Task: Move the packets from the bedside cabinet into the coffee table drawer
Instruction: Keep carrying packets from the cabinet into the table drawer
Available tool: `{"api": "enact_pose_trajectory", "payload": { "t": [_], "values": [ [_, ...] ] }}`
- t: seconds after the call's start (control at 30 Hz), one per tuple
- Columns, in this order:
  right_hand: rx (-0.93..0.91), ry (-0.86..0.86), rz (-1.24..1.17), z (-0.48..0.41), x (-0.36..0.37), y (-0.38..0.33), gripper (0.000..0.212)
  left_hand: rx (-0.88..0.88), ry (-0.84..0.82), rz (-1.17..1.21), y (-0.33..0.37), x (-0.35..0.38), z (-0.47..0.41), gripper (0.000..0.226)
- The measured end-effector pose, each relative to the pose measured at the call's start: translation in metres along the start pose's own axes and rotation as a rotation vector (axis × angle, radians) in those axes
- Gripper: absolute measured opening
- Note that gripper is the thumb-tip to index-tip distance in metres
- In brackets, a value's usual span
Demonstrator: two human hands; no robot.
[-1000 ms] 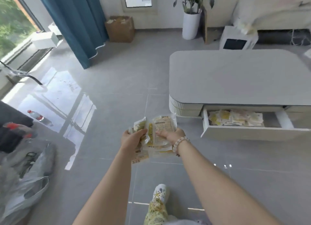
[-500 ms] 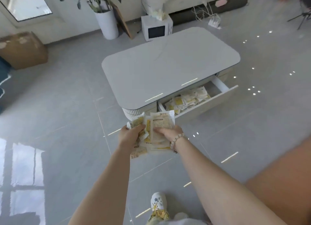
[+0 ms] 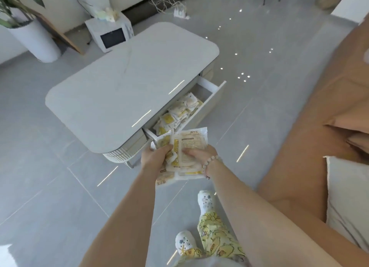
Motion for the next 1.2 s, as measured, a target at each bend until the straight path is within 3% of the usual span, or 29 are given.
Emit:
{"api": "enact_pose_trajectory", "payload": {
  "t": [0.17,0.4,0.53,0.6,0.73,0.87,1.0,1.2],
  "values": [
    [-0.01,0.011,-0.033,0.005,-0.028,-0.028,0.046,-0.009,-0.017,-0.07,0.023,0.03,-0.021,0.044],
    [-0.02,0.027,-0.076,-0.031,-0.079,-0.064,0.045,-0.008,-0.036,-0.167,0.065,0.084,-0.063,0.048],
    [-0.004,0.054,-0.108,-0.054,-0.115,-0.086,0.061,-0.014,-0.063,-0.205,0.087,0.123,-0.088,0.07],
    [0.001,0.058,-0.107,-0.066,-0.131,-0.096,0.056,-0.035,-0.074,-0.225,0.095,0.138,-0.099,0.078],
    [0.01,0.06,-0.102,-0.087,-0.157,-0.116,0.038,-0.036,-0.051,-0.245,0.113,0.161,-0.121,0.069],
    [-0.005,0.043,-0.066,-0.108,-0.169,-0.14,0.052,-0.039,-0.035,-0.212,0.129,0.174,-0.142,0.061],
    [0.016,0.044,-0.037,-0.128,-0.178,-0.158,0.052,-0.061,-0.023,-0.179,0.143,0.183,-0.157,0.051],
    [0.04,0.035,-0.004,-0.159,-0.181,-0.182,0.057,-0.08,0.003,-0.144,0.163,0.187,-0.193,0.059]
  ]
}}
Point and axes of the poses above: each hand's wrist, its own z-axis away from the middle knuckle, its own x-axis out of the palm, y = z × x, the point moved 6 cm from there along -z, towards the middle knuckle, and after that the axes turned 15 degrees about -y, right-handed, at the moved point
